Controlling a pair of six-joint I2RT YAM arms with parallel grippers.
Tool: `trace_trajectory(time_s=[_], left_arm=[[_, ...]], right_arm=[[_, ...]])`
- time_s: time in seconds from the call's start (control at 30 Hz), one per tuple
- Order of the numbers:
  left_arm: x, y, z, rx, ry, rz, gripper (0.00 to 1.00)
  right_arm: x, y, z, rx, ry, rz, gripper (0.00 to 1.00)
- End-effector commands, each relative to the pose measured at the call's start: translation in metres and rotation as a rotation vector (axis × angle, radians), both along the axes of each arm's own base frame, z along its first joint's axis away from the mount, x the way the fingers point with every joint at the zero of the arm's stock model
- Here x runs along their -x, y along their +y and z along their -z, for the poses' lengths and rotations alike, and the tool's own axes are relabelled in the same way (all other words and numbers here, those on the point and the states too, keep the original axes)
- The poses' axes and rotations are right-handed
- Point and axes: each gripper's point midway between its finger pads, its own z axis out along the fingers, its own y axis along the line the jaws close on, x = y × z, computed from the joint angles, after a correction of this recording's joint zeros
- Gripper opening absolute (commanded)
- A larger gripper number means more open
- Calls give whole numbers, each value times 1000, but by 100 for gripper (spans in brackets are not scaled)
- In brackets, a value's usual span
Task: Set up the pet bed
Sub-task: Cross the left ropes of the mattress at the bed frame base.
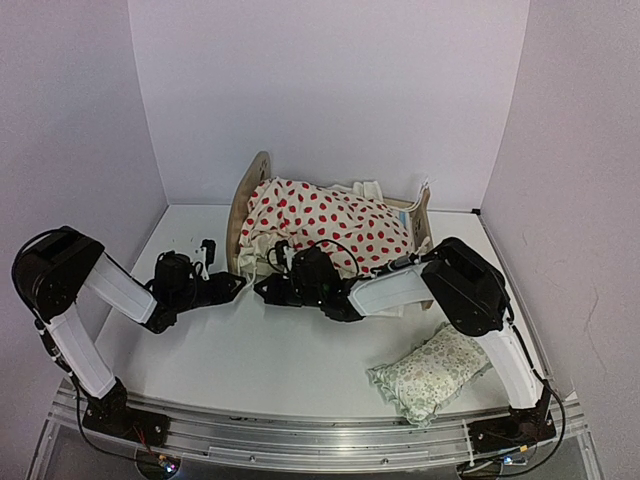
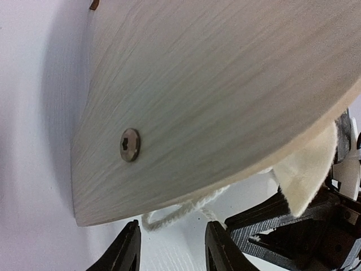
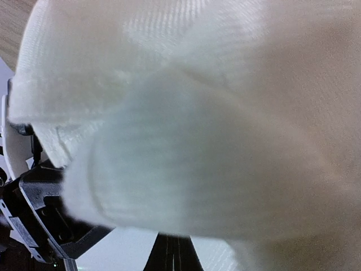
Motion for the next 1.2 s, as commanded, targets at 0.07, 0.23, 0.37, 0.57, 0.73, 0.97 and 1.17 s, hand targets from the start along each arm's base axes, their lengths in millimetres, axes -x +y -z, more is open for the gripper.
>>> trace_trajectory(time_s=[0.07,0.23,0.37,0.57,0.73,0.97,1.17], left_arm=[[-15,-9,-26,35,-116,26,38],[-16,-10,-29,39,-144,28,26],[-17,-11,-32,36,-164,36,8],[-13,-8,-38,31,-187,36,0],[-3,-12,-46,49,-206,79,0],[12,-13,-63,78,-215,117,0],[27,-10,-73,94,-220,136,0]], right_arm=[[-3,11,-58,-93,-57,-32,0],[-4,12,-61,-91,-67,-35,0],[-5,13,-62,-85,-76,-37,0],[-8,16,-65,-82,-88,-36,0],[-15,20,-65,-71,-104,-22,0],[-23,24,-55,-24,-115,-18,0],[-28,18,-43,-4,-97,-11,0]])
